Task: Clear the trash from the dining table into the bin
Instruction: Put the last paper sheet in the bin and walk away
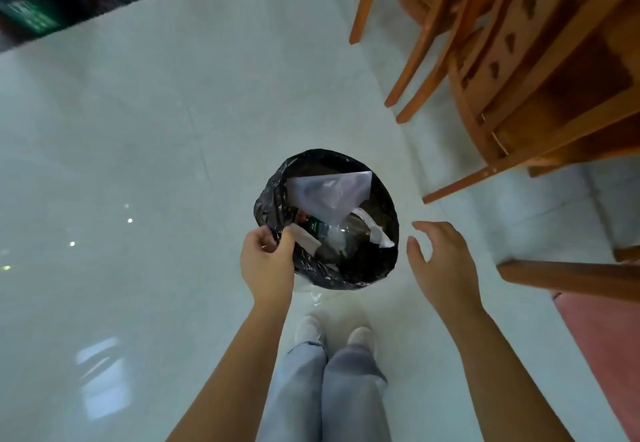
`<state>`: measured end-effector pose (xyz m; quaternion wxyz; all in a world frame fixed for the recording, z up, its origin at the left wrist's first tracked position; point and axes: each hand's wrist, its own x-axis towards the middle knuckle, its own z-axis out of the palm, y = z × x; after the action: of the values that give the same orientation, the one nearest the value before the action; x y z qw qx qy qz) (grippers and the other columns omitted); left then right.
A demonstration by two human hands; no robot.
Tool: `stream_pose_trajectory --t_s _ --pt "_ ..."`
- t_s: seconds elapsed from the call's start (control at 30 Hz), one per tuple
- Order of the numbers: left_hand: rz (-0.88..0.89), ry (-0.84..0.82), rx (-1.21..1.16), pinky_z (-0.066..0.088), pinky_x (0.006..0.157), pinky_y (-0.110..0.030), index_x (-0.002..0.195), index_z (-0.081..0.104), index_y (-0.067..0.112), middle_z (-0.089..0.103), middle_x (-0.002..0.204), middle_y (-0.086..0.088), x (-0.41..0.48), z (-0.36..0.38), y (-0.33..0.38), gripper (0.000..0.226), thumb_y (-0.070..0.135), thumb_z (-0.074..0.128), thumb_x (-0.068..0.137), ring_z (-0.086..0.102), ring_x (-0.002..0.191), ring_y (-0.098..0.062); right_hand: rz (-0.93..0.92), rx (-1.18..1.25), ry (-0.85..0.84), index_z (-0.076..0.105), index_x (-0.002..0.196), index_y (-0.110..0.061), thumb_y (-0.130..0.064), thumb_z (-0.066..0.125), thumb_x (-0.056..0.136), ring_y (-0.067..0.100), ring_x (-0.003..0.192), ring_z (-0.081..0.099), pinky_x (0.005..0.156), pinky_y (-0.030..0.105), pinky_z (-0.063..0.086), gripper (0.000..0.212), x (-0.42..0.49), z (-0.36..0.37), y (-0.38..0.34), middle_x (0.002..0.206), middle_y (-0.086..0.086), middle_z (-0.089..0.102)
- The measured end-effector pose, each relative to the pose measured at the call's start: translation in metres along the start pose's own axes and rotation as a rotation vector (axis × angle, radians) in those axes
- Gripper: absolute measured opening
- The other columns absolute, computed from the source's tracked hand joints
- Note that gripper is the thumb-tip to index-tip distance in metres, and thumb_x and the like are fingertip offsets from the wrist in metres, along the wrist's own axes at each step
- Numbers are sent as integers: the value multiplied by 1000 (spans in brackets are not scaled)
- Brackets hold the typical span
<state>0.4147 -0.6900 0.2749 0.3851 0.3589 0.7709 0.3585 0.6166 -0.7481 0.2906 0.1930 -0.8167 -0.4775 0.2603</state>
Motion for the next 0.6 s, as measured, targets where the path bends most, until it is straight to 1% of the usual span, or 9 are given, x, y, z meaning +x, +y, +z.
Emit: stream_pose_trajectory --t_s 0.13,0.2,0.23,0.27,0.33,0.4,0.47,0.53,0.6 --pt "-21 -28 135 40 58 -29 80 55 15 52 65 7 28 29 -70 14 26 63 78 49 59 -15 31 1 -33 57 113 -12 -21 55 86 24 106 54 80 27 41 28 6 64 35 117 11 61" --pt "-5 -36 220 38 59 -29 82 56 16 54 67 10 42 46 -106 12 27 61 80 51 61 -12 39 7 -54 57 112 -13 -20 55 86 23 105 54 80 28 42 27 11 95 56 116 10 61" --pt "6 -40 260 36 57 -28 78 55 20 53 66 12 48 55 -122 10 27 60 81 51 61 -9 47 10 -65 57 112 -13 -20 54 87 23 105 54 80 29 43 27 14 109 67 116 10 61" --pt "17 -44 299 34 54 -25 72 52 24 52 65 13 54 64 -138 13 27 59 82 49 60 -6 56 10 -73 57 112 -12 -19 54 87 23 105 54 80 30 44 27 17 123 78 116 10 60" --pt "29 -61 371 30 51 -19 62 43 32 49 61 14 63 82 -168 27 26 58 82 46 55 -5 73 8 -89 56 113 -12 -19 53 87 23 105 54 80 32 47 26 24 148 100 116 10 60" --pt "25 -92 424 29 49 -19 58 39 32 47 58 13 72 100 -196 32 23 57 82 44 53 -6 87 0 -95 56 112 -12 -18 52 88 24 105 54 81 33 47 26 31 171 122 115 11 60" --pt "5 -131 460 34 50 -23 58 42 28 49 58 9 80 116 -225 29 21 56 82 47 54 -12 99 -15 -105 56 112 -11 -18 52 88 23 105 53 80 32 46 26 37 191 143 114 10 59" --pt "-32 -176 463 43 58 -34 65 50 20 57 65 0 88 130 -250 18 21 55 82 55 63 -24 109 -20 -110 55 113 -11 -17 51 88 23 105 52 80 33 45 27 41 209 160 114 10 59" --pt "-73 -214 442 48 68 -41 74 55 18 60 73 0 93 144 -269 10 22 56 83 59 72 -27 111 -29 -109 54 115 -11 -16 51 87 24 107 52 81 33 44 28 46 223 176 115 10 59"
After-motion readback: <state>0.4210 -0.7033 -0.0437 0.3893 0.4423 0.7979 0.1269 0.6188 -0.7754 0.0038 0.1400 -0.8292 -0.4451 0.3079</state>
